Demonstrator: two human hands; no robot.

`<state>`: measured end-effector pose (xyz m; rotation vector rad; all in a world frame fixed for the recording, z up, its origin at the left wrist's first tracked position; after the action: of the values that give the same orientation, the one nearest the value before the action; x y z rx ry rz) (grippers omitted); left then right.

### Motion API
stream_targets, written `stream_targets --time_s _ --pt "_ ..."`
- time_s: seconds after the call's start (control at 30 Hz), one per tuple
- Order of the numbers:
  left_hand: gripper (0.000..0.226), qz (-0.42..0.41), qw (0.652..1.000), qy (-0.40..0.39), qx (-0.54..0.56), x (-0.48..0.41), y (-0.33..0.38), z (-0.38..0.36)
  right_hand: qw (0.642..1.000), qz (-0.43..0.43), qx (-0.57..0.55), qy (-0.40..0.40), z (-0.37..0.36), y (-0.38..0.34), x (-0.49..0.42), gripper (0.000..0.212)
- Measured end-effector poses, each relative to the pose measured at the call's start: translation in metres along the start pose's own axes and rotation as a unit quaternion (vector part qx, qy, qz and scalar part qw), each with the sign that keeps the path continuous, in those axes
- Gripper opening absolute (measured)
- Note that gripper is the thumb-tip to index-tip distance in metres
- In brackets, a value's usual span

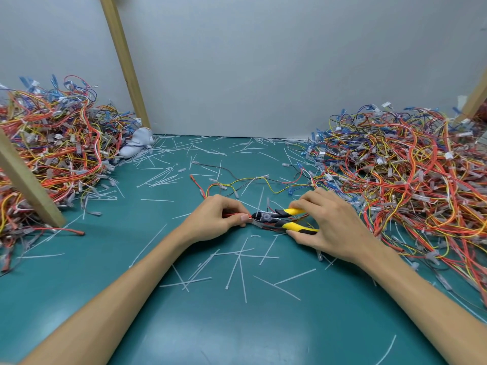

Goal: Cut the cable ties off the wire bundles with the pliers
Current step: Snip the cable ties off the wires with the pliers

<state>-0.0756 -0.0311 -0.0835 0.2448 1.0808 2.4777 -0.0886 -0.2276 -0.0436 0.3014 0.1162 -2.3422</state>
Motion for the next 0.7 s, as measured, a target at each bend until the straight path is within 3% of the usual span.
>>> stream_targets --time_s 0.27,0.7 --pt "0.011 0.001 1.000 0.011 0.009 -0.001 0.000 -0.001 0.994 -0.086 0.014 -0.062 -0.015 -0.009 -0.001 0.051" --pt "0.016 0.005 1.000 -0.010 0.026 -0.003 -0.003 -0.002 0.994 -0.095 0.041 -0.035 -0.009 -0.016 0.001 0.060"
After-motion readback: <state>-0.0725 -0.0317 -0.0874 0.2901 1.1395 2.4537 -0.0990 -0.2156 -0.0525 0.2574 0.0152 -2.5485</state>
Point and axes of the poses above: each hand's wrist, its own x-axis away from the middle knuckle, its own z-axis out of the back of the hand, y = z × x, the point moved 8 cm from there along -x, towards the middle knuckle, and after that the axes turned 13 degrees about -y, right-handed, at the moved point
